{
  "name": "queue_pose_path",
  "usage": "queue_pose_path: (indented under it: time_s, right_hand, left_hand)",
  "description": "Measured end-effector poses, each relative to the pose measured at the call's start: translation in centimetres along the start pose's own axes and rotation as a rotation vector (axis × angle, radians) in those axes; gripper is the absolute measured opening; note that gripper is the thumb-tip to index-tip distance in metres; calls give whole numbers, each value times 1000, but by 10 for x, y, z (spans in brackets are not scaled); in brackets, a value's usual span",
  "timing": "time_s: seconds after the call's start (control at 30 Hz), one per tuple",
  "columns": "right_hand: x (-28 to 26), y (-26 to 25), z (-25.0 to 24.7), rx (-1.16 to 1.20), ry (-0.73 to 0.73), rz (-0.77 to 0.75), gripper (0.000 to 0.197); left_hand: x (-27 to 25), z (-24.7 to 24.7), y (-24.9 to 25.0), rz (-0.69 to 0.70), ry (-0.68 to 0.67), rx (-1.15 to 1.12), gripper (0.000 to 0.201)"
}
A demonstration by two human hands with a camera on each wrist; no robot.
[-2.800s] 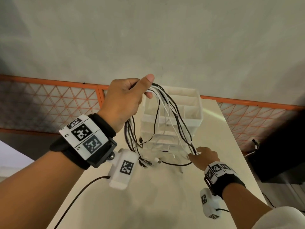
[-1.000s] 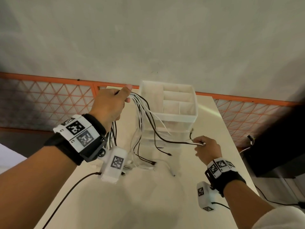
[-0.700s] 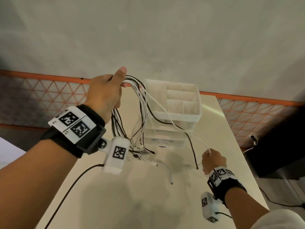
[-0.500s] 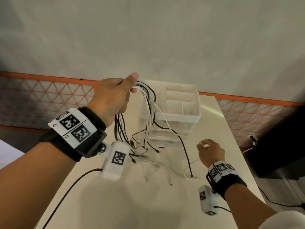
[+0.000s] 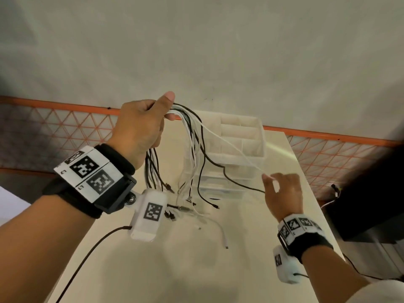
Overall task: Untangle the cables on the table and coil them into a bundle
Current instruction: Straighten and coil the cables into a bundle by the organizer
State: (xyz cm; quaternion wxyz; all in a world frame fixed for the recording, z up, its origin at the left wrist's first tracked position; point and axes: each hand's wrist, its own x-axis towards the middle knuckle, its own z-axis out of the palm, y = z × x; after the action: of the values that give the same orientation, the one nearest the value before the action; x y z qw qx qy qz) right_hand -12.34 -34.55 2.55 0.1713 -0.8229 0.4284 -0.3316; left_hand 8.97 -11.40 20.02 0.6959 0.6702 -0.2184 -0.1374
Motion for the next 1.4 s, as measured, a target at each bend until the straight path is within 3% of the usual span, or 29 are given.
queue_pose_path:
  time_s: [0.13,0.2,0.23,0.37,0.5,0.53,0.63,0.7,0.83,0.9,1.0,1.03,1.07,1.13,1.2,1.4]
  right_hand:
    - [-22,45,17,-240,-571,349,33]
    - [-33,64,24,-259,-696,510,36]
    - [-35,70,27,-279,-703,563,38]
    - [-25,75,23,-193,-498,693,48]
    - [-10,55,1,-104,-320,474,14]
    - [-10,50,-4,-80,-332,449,20]
    - [-9,25,-15,-57,-551,405,71]
    - [-2,0,-24,2,-569,297,76]
    - [12,-94,-58,419,-499,-29,65]
    - [13,-139,-68,436,-498,-201,58]
    - [8,-163,-45,263,-328,-328,9]
    - [8,-156,-31,198,-315,-285,8]
    - [7,-142,-16,133,-343,-206,20]
    - [2,-108,3,35,-451,22,31]
    - [-5,-77,12,3,-498,163,31]
    - [-12,-33,28,-157,-552,230,14]
  left_hand:
    - [0,-3,12,9,76,-65,39]
    - [0,-4,16,0,65,-76,37]
    - [0,-4,17,0,61,-64,37]
    - [0,1,10,-19,61,-59,38]
    - [-2,9,1,-44,-17,-55,39]
    - [-3,10,0,-39,-47,-47,39]
    - [-4,12,1,-50,-133,-5,39]
    - [-4,14,2,-65,-189,43,39]
    - [-10,23,0,-33,-280,193,41]
    - [-18,32,1,11,-351,278,42]
    - [-30,42,4,109,-447,453,46]
    - [-31,41,7,145,-448,495,46]
    - [-31,38,10,172,-430,520,46]
    - [-26,29,16,173,-371,512,46]
    - [-22,21,20,156,-343,497,45]
    - [-24,17,23,127,-324,477,43]
